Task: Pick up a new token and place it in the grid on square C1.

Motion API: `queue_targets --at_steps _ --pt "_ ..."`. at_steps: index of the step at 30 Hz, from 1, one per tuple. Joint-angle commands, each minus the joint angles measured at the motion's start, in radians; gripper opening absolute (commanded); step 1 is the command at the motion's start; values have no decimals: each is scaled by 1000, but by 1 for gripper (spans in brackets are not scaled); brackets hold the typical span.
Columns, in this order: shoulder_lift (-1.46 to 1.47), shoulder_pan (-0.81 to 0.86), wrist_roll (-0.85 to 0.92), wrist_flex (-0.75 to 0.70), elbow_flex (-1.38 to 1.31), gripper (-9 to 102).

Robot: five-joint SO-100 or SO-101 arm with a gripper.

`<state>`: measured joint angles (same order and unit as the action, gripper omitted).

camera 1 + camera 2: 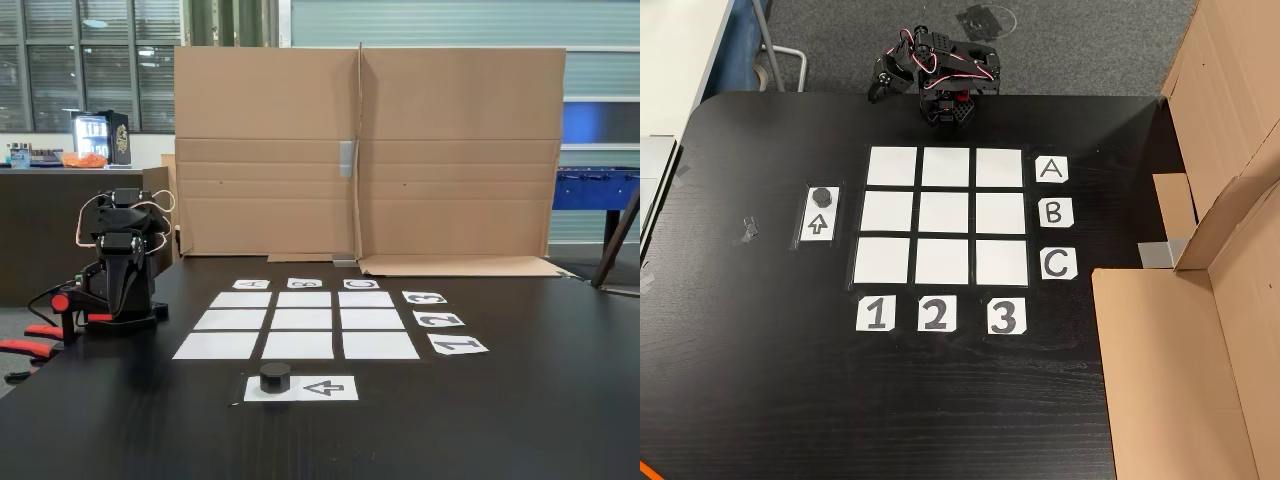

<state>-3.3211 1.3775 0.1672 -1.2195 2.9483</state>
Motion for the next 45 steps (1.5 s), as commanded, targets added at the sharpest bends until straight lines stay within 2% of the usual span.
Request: queue_targets --at_steps 1,33,45 --pt "-5 20 -11 -2 -5 -1" --pt "-5 34 -15 -2 -5 -1" --pt "20 -34 -15 -32 -69 -1"
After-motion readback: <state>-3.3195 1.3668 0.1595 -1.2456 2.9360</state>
